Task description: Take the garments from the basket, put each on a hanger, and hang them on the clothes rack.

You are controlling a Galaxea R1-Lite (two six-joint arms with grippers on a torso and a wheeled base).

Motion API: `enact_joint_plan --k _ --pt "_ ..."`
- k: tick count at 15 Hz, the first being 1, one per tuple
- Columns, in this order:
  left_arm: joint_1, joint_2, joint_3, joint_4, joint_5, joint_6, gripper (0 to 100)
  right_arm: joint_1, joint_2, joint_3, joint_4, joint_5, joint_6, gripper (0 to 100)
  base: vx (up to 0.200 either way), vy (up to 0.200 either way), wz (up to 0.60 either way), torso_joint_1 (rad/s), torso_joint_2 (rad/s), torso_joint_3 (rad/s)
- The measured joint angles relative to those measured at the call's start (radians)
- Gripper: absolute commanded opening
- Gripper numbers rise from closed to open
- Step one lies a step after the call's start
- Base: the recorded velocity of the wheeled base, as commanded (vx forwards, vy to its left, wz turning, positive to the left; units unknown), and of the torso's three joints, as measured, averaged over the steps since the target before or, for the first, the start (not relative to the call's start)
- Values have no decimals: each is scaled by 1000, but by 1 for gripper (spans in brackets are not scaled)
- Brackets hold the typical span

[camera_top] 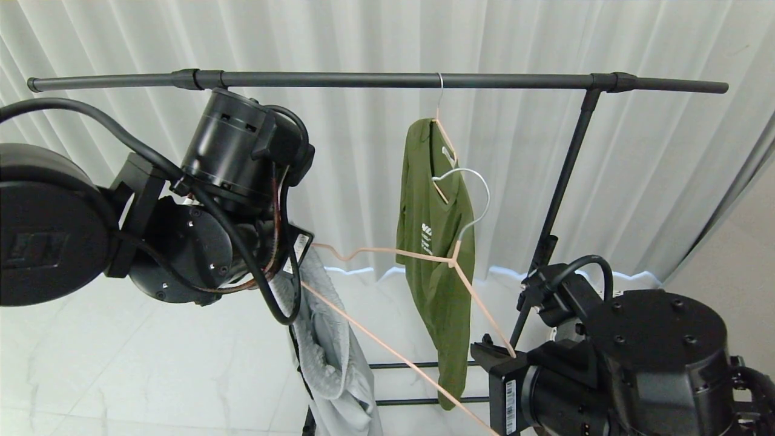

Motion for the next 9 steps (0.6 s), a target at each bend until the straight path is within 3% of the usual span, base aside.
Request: enact_joint_plan --k 9 --pt "-7 -33 -2 1 0 -7 0 -19 -28 2 8 -51 -1 0 0 0 0 0 0 0"
